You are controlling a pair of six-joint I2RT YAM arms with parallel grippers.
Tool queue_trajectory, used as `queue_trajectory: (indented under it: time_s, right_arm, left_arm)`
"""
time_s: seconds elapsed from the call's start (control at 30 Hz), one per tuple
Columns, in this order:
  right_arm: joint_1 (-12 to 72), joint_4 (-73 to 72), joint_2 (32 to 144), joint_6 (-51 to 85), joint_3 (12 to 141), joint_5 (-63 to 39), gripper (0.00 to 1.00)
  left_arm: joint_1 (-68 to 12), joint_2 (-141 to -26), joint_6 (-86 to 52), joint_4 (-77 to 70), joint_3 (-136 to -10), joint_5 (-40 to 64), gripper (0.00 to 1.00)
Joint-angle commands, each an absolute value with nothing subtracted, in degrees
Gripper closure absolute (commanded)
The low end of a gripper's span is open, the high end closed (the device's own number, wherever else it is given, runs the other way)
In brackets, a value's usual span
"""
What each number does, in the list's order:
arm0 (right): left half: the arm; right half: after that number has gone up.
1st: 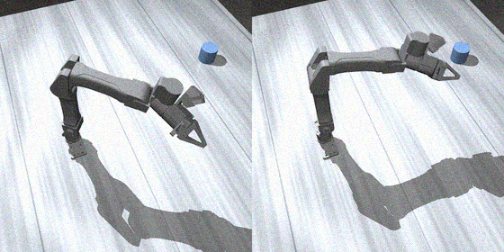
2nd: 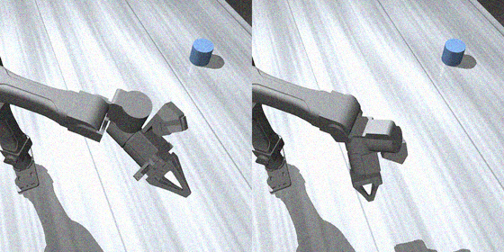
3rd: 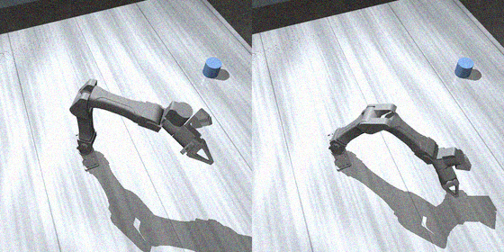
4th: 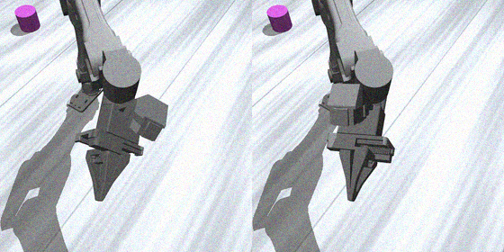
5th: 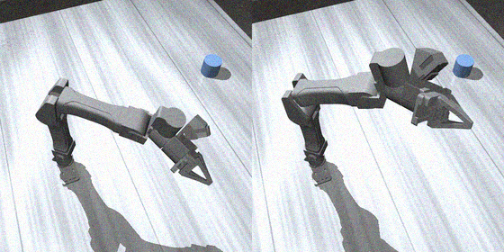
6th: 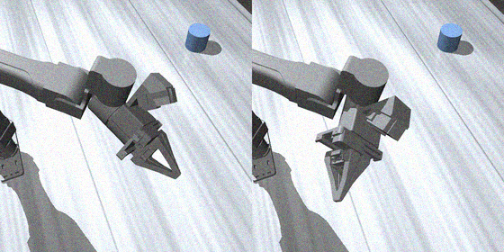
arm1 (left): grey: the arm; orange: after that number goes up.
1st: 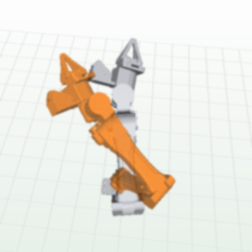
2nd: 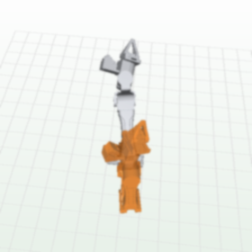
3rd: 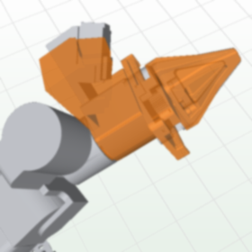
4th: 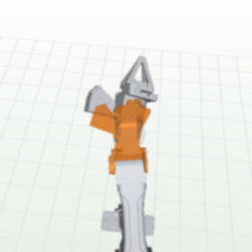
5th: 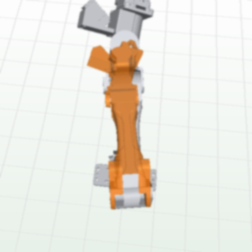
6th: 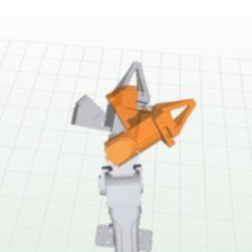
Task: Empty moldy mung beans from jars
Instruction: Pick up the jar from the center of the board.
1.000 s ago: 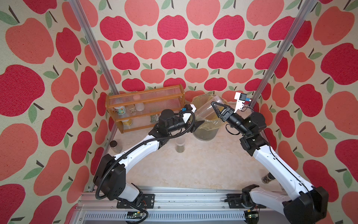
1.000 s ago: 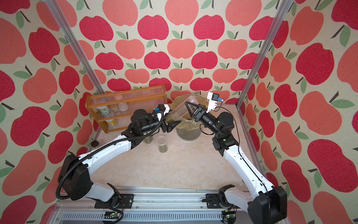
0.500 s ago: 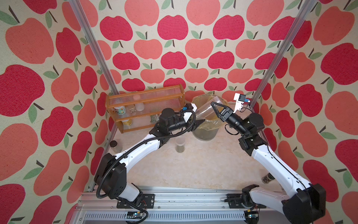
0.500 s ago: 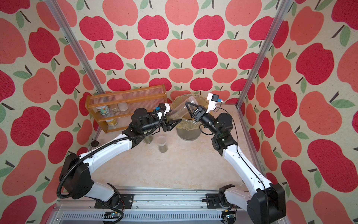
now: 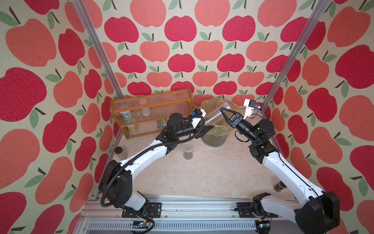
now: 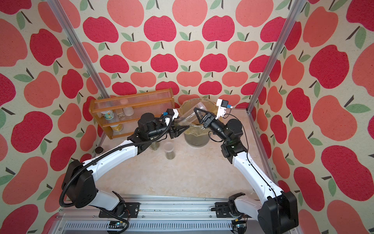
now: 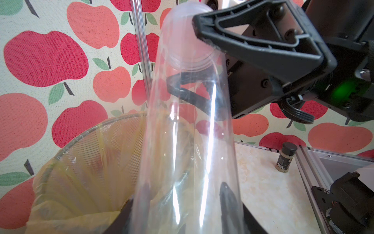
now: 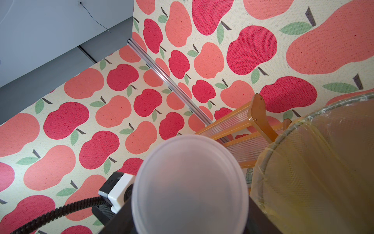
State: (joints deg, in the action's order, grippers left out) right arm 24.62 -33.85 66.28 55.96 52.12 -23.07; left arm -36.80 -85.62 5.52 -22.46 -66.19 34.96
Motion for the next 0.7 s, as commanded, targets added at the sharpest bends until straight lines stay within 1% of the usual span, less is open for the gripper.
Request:
queue_trajectory:
  time_s: [0.0,0.3,0.43,0.6,0.67]
  right_arm:
    - [24.43,-33.97,66.70,55.90,50.28,-22.79,0.34]
    - [24.43,-33.28,67.12,54.94,50.94,-22.34,0.27]
    - [24.43,-32.60,67.24,54.92,52.29,-23.09,0.26]
    - [24.52,-32.40,66.82,54.97,52.21,-23.16,0.18]
    - [24.45,-31.38,66.46,54.77,52.11,-22.77,0.17]
  left_arm:
    - [-36.70,-85.52,5.23,-21.82,-69.33,34.88,0.48]
    - [-36.69,-83.89,5.91,-22.85,-67.21,33.90,0.53]
    - [-36.71,-83.80,6.32,-23.21,-67.06,33.70,0.54]
    - [-36.72,-83.08,6.70,-22.36,-66.99,33.35,0.55]
    - [-36.73,-82.72,6.83,-22.62,-66.43,32.80,0.55]
